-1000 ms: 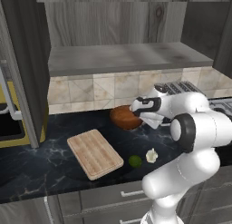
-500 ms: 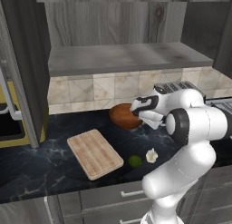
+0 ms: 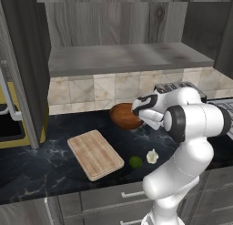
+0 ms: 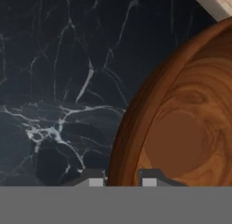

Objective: Open the cabinet. Place the bowl and condiment on the counter. Then place the lime and garlic on the cutting board.

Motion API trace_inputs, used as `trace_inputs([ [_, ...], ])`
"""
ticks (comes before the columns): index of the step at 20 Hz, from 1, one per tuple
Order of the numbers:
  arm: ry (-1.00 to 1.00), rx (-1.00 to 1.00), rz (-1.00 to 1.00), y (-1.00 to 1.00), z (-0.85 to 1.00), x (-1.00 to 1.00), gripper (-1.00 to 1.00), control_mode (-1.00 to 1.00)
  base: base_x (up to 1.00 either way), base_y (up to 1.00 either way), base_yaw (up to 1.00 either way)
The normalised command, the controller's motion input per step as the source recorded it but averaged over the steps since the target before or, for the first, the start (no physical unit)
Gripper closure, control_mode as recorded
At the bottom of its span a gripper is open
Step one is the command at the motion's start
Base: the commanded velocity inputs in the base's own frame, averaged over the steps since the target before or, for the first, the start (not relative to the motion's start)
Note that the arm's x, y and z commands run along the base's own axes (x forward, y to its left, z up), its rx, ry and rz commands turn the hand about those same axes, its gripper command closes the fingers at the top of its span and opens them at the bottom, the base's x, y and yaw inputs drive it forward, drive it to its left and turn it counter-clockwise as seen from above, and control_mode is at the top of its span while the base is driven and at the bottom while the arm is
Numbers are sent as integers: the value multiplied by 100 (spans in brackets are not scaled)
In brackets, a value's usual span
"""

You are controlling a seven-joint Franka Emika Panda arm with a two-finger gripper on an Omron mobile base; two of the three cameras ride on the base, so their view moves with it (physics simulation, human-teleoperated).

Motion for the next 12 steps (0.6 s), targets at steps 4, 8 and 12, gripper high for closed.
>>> trace_inputs([
  [4, 0, 0, 0, 0, -27, 2, 100, -100, 0, 0, 0],
  [8, 0, 0, 0, 0, -28, 1, 100, -100, 0, 0, 0],
  [12, 0, 0, 0, 0, -32, 0, 100, -100, 0, 0, 0],
])
